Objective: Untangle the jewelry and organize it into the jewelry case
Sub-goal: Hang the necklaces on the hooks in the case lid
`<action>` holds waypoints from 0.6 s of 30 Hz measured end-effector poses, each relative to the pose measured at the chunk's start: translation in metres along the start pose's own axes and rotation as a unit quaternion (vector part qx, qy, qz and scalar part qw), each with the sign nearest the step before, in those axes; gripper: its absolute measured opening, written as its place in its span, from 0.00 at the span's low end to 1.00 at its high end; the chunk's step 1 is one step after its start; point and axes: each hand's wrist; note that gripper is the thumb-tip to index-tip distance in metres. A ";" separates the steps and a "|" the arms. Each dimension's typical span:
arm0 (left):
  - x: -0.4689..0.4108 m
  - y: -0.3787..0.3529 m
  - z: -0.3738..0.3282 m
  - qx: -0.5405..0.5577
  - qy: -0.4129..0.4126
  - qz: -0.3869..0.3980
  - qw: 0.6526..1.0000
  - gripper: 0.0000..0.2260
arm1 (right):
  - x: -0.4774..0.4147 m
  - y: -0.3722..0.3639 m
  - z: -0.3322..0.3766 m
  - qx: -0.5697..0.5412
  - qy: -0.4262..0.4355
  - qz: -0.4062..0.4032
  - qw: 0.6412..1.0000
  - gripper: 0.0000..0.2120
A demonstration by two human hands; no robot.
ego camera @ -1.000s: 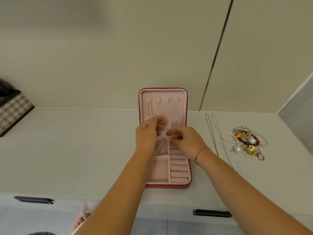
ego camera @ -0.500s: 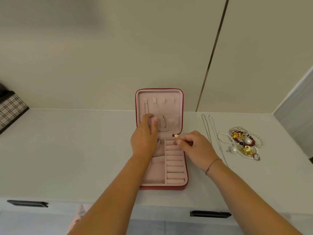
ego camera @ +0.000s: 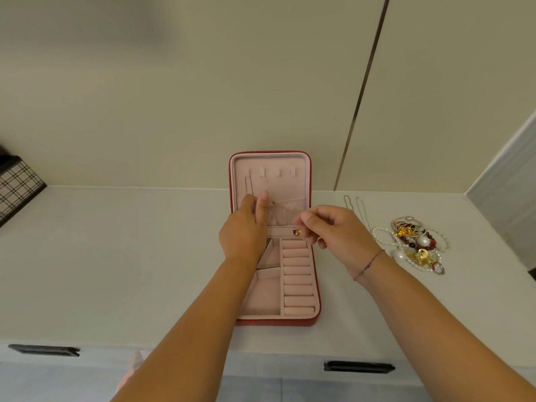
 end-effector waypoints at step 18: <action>-0.008 0.009 0.016 0.288 0.154 0.035 0.944 0.31 | -0.069 -0.051 0.024 0.012 0.156 0.034 0.987 0.08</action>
Point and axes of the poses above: each hand's wrist, its own x-axis away from the middle knuckle, its own y-axis out of the back of the hand, z = x × y, and after that the axes turned 15 degrees about -z, right-handed
